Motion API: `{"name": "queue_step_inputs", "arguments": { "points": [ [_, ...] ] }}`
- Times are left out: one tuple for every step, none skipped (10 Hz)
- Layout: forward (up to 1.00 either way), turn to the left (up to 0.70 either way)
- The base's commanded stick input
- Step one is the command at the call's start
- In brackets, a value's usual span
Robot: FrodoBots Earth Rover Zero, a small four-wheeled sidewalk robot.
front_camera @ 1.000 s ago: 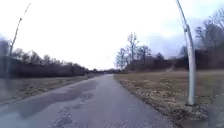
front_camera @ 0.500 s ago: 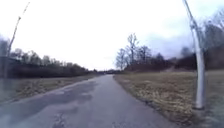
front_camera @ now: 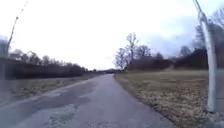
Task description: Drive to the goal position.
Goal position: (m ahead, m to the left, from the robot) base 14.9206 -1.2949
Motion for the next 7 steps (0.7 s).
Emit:
{"name": "queue_step_inputs", "arguments": {
  "points": [
    [0.50,0.00],
    [0.50,0.00],
    [0.50,0.00],
    [0.50,0.00],
    [0.50,0.00],
    [0.50,0.00],
    [0.50,0.00]
  ]
}}
